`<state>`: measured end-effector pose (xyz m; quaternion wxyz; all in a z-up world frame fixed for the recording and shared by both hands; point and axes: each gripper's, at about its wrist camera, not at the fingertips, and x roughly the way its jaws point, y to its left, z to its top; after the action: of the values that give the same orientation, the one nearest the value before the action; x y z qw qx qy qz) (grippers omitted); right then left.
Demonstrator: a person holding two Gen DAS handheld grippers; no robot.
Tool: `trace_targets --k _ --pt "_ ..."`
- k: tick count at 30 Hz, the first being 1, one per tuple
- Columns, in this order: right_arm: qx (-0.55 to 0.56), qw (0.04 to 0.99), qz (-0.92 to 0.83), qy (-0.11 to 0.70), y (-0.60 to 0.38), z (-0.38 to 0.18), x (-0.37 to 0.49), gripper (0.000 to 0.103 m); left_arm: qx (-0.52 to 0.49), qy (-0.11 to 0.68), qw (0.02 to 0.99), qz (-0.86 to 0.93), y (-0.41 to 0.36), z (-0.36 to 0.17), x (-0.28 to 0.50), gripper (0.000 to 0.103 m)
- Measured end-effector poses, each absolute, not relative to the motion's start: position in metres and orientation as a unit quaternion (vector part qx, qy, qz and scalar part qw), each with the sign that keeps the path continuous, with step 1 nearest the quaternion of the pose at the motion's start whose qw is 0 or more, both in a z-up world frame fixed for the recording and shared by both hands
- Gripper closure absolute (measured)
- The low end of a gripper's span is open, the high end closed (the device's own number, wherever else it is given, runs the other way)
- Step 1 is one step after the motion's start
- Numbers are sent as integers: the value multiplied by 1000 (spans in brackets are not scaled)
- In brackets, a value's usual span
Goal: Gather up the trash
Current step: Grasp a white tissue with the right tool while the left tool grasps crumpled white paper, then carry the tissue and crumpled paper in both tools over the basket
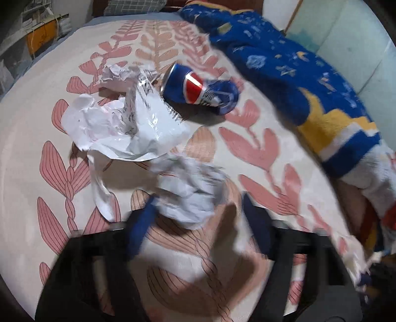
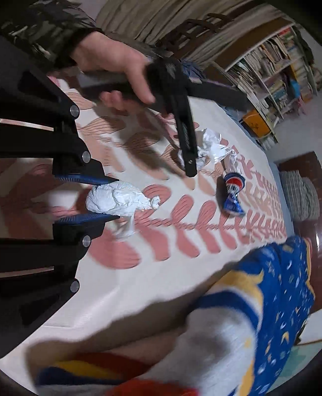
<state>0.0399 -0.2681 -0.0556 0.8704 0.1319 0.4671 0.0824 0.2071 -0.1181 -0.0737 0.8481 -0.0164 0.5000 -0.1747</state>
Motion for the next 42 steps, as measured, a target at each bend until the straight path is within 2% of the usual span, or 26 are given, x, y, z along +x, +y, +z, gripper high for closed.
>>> trace_targets --k 1,4,9,13,20,27,36,42 --pt "137 868 82 469 -271 -58 35 81 -15 502 848 -167 -117 -76 210 60" --pt "138 865 85 475 -272 -61 27 81 -29 502 849 -164 -110 -78 211 71" --pt "141 867 93 470 -270 -55 19 81 -27 501 850 -160 -100 -69 197 72" --pt "143 871 98 460 -269 -41 13 81 -32 486 858 -163 -84 -40 167 72" --pt "127 886 116 430 -265 10 -3 81 -33 468 870 -149 -52 24 89 72" --pt "118 901 137 395 -262 72 -42 81 -37 470 872 -136 -42 57 19 72" --pt "95 913 119 378 -289 140 -142 81 4 446 873 -196 -105 102 -52 72" --pt "92 912 20 399 -356 144 -230 81 32 453 845 -282 -198 90 -86 72"
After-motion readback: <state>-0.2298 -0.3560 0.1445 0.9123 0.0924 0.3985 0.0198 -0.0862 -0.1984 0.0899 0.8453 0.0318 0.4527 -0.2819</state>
